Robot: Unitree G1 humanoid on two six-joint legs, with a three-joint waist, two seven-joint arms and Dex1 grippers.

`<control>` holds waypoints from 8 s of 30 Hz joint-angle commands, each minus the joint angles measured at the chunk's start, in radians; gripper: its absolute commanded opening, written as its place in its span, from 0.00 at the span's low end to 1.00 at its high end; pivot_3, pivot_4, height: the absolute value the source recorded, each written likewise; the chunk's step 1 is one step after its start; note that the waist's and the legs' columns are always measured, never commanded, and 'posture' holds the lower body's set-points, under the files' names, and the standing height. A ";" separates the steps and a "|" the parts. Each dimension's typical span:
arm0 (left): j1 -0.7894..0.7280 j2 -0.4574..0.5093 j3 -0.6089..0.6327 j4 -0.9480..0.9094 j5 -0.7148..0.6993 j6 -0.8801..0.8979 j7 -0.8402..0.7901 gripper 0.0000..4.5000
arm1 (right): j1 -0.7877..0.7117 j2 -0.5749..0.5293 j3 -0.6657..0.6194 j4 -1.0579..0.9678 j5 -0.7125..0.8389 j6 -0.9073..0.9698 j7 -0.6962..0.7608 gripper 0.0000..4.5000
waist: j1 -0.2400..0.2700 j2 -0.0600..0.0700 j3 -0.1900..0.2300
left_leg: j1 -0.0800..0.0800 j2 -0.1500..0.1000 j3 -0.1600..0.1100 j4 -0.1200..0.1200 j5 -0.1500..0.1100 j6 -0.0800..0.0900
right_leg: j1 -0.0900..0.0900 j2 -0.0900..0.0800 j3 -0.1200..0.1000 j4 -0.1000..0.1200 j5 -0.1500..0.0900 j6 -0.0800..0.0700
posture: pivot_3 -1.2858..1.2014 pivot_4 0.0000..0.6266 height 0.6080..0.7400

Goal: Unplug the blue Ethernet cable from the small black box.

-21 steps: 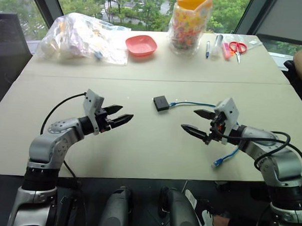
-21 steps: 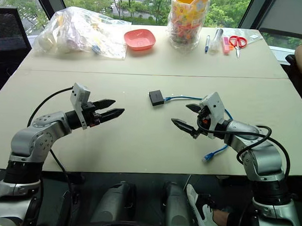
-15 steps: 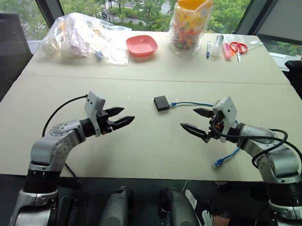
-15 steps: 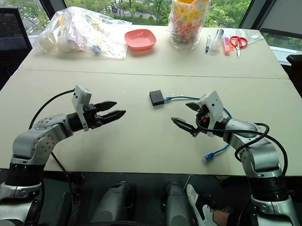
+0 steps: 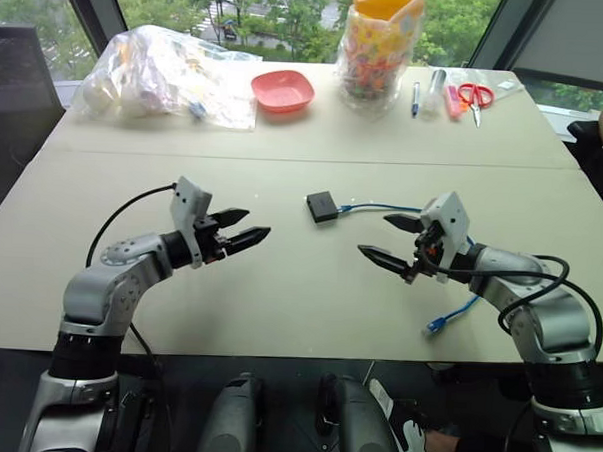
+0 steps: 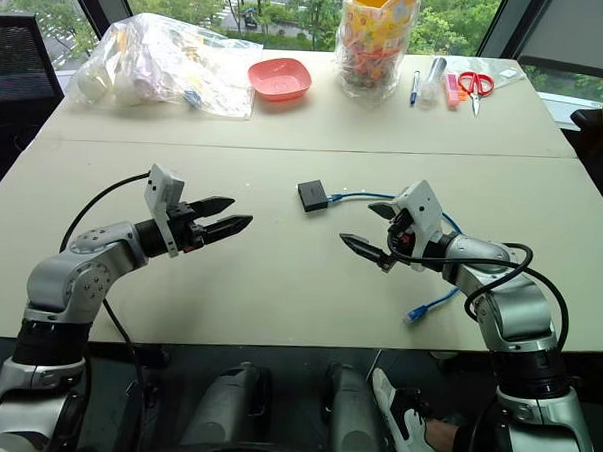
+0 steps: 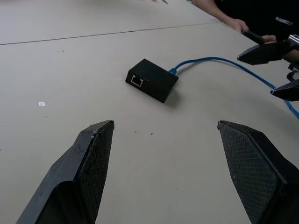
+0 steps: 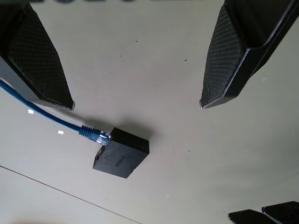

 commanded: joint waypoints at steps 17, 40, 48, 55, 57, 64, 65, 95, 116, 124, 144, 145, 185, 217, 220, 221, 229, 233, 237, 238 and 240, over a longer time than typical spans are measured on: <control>-0.029 0.254 0.023 -0.038 -0.065 0.053 -0.255 0.82 | -0.709 0.218 0.260 1.220 -0.409 -0.594 0.134 1.00 | -0.028 0.000 0.001 | 0.002 0.000 0.000 0.001 0.001 -0.001 | -0.001 0.002 0.000 0.004 0.001 -0.003 | 0.52 0.24 1.00; -0.105 0.125 0.095 0.192 -0.047 -0.080 -0.141 0.83 | -0.833 0.317 0.294 1.382 -0.684 -0.956 -0.040 0.01 | -0.026 0.000 0.000 | 0.017 0.000 -0.001 0.000 0.003 -0.005 | 0.012 -0.001 0.001 0.010 -0.001 -0.001 | 0.52 0.24 1.00; -0.562 0.022 0.031 0.796 0.002 -0.115 -0.406 0.83 | -0.589 0.233 0.284 0.843 -0.776 -1.099 -0.282 0.01 | -0.026 -0.001 0.000 | 0.002 -0.003 0.004 -0.001 0.003 -0.004 | -0.003 -0.001 0.001 0.011 0.002 0.003 | 0.52 0.24 1.00; -0.836 -0.080 0.016 1.187 0.120 -0.257 -0.496 0.83 | -0.503 0.201 0.281 0.620 -0.805 -0.982 -0.287 0.01 | -0.031 -0.001 0.000 | 0.003 -0.003 0.005 0.000 0.003 -0.004 | -0.002 -0.001 0.001 0.011 0.000 0.006 | 0.52 0.24 1.00; -0.876 -0.102 0.014 1.246 0.150 -0.292 -0.514 0.83 | -0.491 0.196 0.282 0.587 -0.809 -0.958 -0.287 0.01 | -0.032 -0.001 0.000 | 0.003 -0.003 0.004 0.000 0.003 -0.004 | -0.002 0.000 0.001 0.011 0.000 0.006 | 0.52 0.24 1.00; -0.926 -0.140 0.028 1.329 0.207 -0.335 -0.552 0.55 | -0.469 0.190 0.289 0.521 -0.822 -0.907 -0.287 0.00 | -0.031 -0.001 0.000 | 0.003 -0.003 0.004 0.000 0.003 -0.004 | -0.003 0.000 0.001 0.011 0.000 0.005 | 0.52 0.24 1.00; -0.927 -0.140 0.026 1.331 0.215 -0.335 -0.562 0.46 | -0.467 0.190 0.290 0.517 -0.824 -0.904 -0.289 0.00 | -0.031 -0.001 0.000 | 0.002 -0.003 0.004 0.000 0.003 -0.004 | -0.003 0.000 0.001 0.011 0.000 0.005 | 0.52 0.24 1.00; -0.721 -0.200 0.266 0.899 -0.094 0.187 -0.552 0.11 | -0.075 0.698 -0.178 -0.161 0.397 0.175 -0.405 0.80 | -0.027 -0.001 0.000 | 0.003 0.002 -0.002 0.002 0.003 -0.004 | -0.002 0.000 0.001 0.014 0.001 0.003 | 0.52 0.24 1.00; -0.598 -0.248 0.248 0.691 -0.217 0.301 -0.439 0.11 | -0.117 0.707 -0.166 -0.100 0.519 0.095 -0.476 0.80 | -0.026 -0.001 0.000 | 0.003 -0.001 -0.002 0.001 0.003 -0.004 | -0.002 0.000 0.001 0.013 0.001 0.003 | 0.52 0.24 1.00; -0.584 -0.243 0.231 0.673 -0.226 0.308 -0.439 0.11 | -0.128 0.703 -0.157 -0.084 0.523 0.078 -0.481 0.80 | -0.026 -0.001 0.000 | 0.003 -0.001 -0.002 0.001 0.003 -0.004 | -0.002 0.000 0.001 0.012 0.001 0.003 | 0.52 0.24 1.00; -0.575 -0.244 0.230 0.683 -0.213 0.270 -0.422 0.11 | -0.119 0.687 -0.131 -0.067 0.587 0.100 -0.465 0.01 | -0.026 -0.001 0.000 | 0.003 0.000 -0.002 0.001 0.003 -0.004 | -0.002 0.000 0.001 0.012 0.001 0.003 | 0.52 0.24 1.00; -0.577 -0.233 0.234 0.690 -0.209 0.261 -0.422 0.11 | -0.120 0.686 -0.142 -0.061 0.588 0.093 -0.476 0.01 | -0.026 -0.001 0.000 | 0.003 0.000 -0.002 0.001 0.003 -0.004 | -0.002 0.000 0.001 0.012 0.001 0.003 | 0.52 0.24 1.00; -0.543 -0.266 0.229 0.633 -0.268 0.269 -0.386 0.11 | -0.142 0.644 -0.133 -0.037 0.637 0.064 -0.477 0.85 | -0.026 -0.001 0.000 | 0.002 0.000 -0.002 0.001 0.003 -0.004 | -0.002 0.000 0.001 0.011 0.001 0.003 | 0.52 0.24 1.00; -0.554 -0.167 0.204 0.695 -0.115 -0.008 -0.279 0.11 | -0.439 0.223 -0.324 0.241 0.471 0.011 -0.519 0.01 | -0.023 0.000 0.001 | 0.001 -0.001 -0.001 0.000 0.003 -0.003 | -0.003 -0.001 0.001 0.009 0.001 0.003 | 0.52 0.24 1.00; -0.528 -0.201 0.163 0.641 -0.073 -0.073 -0.255 0.11 | -0.535 0.136 -0.294 0.351 0.360 -0.024 -0.480 0.01 | -0.024 -0.001 0.000 | 0.001 -0.001 -0.001 0.000 0.003 -0.003 | -0.003 -0.001 0.001 0.009 0.001 0.004 | 0.52 0.24 1.00; -0.521 -0.210 0.159 0.626 -0.069 -0.087 -0.246 0.11 | -0.562 0.115 -0.284 0.381 0.330 -0.034 -0.462 0.01 | -0.024 -0.001 0.000 | 0.001 -0.001 -0.001 -0.001 0.003 -0.003 | -0.003 -0.001 0.001 0.009 0.001 0.004 | 0.52 0.24 1.00; -0.439 -0.248 0.071 0.491 0.039 -0.237 -0.176 0.11 | -0.597 0.096 -0.210 0.610 0.156 -0.023 -0.401 0.01 | -0.025 -0.001 0.000 | 0.001 -0.001 0.001 -0.001 0.002 -0.002 | -0.003 0.000 0.002 0.009 0.001 0.004 | 0.52 0.24 1.00; -0.436 -0.239 0.086 0.506 0.042 -0.259 -0.150 0.11 | -0.550 0.127 -0.125 0.745 -0.001 -0.007 -0.494 0.01 | -0.025 -0.001 0.000 | 0.001 -0.001 0.001 0.000 0.002 -0.002 | -0.003 -0.001 0.002 0.009 0.001 0.004 | 0.52 0.24 1.00; -0.426 -0.226 0.077 0.507 0.052 -0.262 -0.155 0.11 | -0.500 0.152 -0.094 0.745 -0.047 0.027 -0.473 0.01 | -0.025 0.000 0.001 | 0.000 -0.001 0.001 0.000 0.002 -0.002 | -0.004 -0.001 0.002 0.009 0.001 0.004 | 0.52 0.24 1.00; -0.426 -0.224 0.076 0.510 0.052 -0.261 -0.158 0.11 | -0.489 0.155 -0.087 0.737 -0.055 0.040 -0.461 0.01 | -0.025 0.000 0.001 | 0.000 -0.001 0.001 0.000 0.002 -0.002 | -0.004 -0.001 0.002 0.010 0.001 0.004 | 0.52 0.24 1.00; -0.430 -0.229 0.097 0.538 0.035 -0.249 -0.148 0.11 | -0.465 0.157 -0.091 0.698 -0.059 0.071 -0.462 0.19 | -0.025 -0.001 0.000 | 0.000 -0.001 0.001 0.000 0.002 -0.002 | -0.004 -0.001 0.002 0.010 0.001 0.004 | 0.52 0.24 1.00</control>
